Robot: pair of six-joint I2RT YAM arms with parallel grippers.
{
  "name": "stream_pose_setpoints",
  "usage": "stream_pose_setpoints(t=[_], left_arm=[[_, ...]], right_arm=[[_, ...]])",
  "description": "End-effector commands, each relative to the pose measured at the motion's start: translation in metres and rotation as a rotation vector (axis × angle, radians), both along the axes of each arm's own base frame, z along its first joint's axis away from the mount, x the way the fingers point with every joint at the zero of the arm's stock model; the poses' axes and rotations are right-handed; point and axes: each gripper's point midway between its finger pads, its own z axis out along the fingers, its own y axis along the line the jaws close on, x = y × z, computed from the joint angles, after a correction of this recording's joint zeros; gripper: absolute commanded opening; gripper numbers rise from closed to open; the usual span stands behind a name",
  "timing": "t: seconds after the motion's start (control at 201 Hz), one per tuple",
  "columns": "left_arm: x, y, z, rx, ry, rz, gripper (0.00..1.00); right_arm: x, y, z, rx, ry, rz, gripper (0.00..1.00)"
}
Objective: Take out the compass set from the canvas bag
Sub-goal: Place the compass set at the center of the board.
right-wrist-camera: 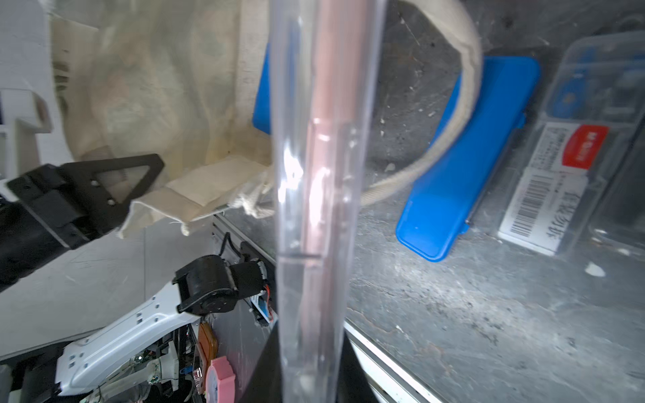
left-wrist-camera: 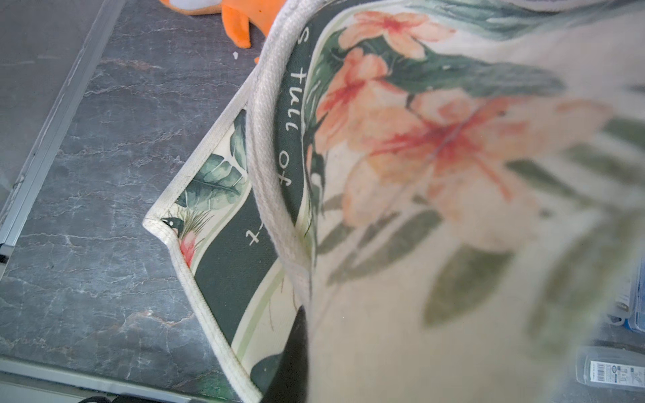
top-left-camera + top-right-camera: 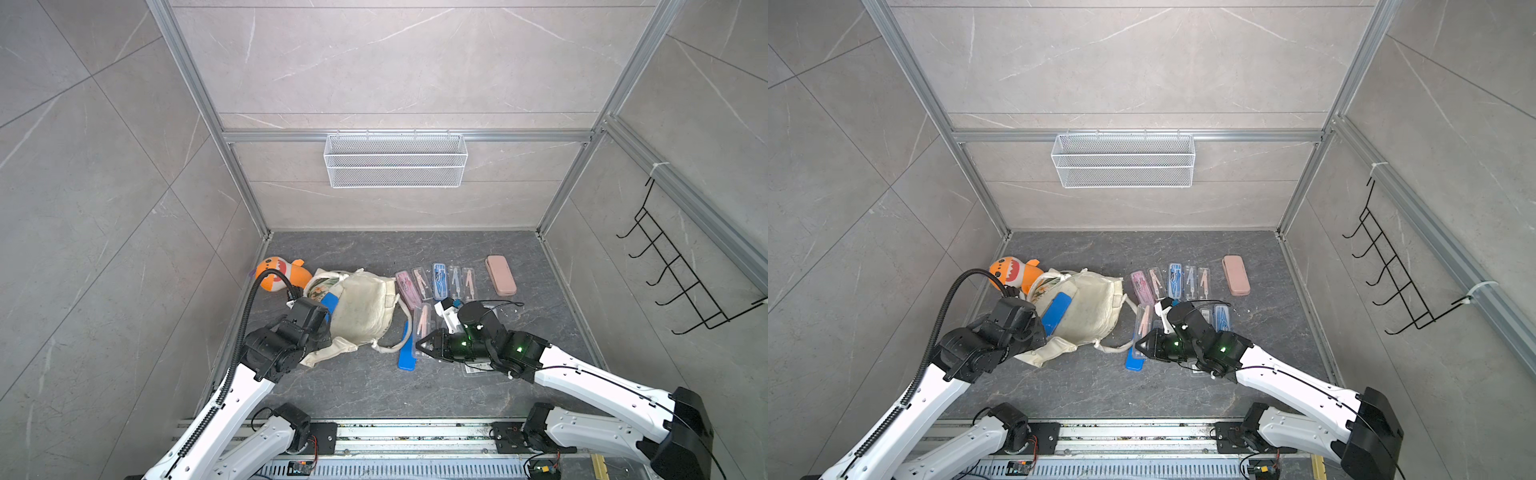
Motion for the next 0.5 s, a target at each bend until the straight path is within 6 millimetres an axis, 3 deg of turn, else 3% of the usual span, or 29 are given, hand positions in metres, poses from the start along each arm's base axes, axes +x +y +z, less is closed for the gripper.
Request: stream_pose_setpoints(t=[0.0,0.324,0.493], left_arm=[[-0.003,-0.002,0.011,-0.065,-0.010,0.004,0.00],[-0.004,0.017,0.014,-0.169,0.002,0.104,0.00],[-0.002,0.013,0.015,-0.198,-0.004,0.091,0.00]], right_arm=[[0.004,0.009,-0.019,-0.024,0.007,0.033,0.09],[0.030,0.049,-0.067,-0.064,0.090,0.046,0.10],[0.045,0.070,-0.086,-0.085,0.133,0.029,0.10]])
